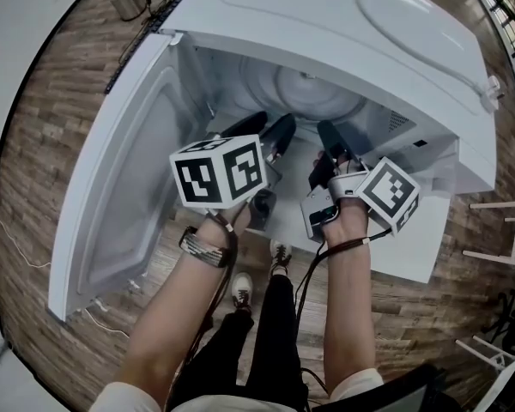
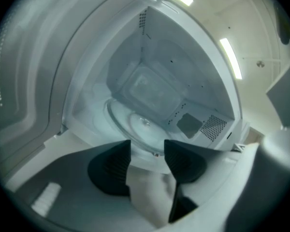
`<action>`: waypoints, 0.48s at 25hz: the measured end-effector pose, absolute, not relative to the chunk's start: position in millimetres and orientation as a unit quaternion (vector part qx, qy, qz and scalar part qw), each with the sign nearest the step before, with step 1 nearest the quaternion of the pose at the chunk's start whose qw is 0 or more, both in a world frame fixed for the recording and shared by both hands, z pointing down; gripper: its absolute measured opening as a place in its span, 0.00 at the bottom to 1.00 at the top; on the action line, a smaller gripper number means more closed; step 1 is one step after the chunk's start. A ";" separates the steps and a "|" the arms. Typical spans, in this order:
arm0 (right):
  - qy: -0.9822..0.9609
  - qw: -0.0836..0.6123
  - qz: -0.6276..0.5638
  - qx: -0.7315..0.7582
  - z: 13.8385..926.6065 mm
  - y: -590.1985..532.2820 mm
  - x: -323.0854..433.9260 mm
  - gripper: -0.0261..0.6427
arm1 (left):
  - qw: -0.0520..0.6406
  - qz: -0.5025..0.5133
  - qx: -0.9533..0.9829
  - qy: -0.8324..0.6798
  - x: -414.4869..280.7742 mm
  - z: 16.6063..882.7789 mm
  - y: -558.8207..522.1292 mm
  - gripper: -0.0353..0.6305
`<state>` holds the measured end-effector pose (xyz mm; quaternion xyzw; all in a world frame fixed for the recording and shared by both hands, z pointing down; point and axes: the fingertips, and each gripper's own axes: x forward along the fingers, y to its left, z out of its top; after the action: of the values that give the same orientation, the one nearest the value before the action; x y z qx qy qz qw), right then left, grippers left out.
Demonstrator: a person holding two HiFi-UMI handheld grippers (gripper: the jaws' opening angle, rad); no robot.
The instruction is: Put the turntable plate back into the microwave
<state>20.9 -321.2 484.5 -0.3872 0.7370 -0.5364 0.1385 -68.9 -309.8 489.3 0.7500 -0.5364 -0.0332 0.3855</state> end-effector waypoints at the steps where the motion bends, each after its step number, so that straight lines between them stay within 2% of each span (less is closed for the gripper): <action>1: 0.738 0.137 -0.536 -0.387 484.6 -320.6 20.3 0.17 | 0.387 -0.038 0.746 -0.541 -73.0 489.2 -309.4 0.40; 12: 0.741 0.135 -0.538 -0.379 487.0 -315.6 19.9 0.17 | 0.374 -0.049 0.750 -0.544 -72.4 486.1 -312.0 0.38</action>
<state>19.9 -315.6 487.0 -0.3790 0.7408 -0.5377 0.1354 -72.4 -312.0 486.1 0.7495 -0.5443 -0.0485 0.3736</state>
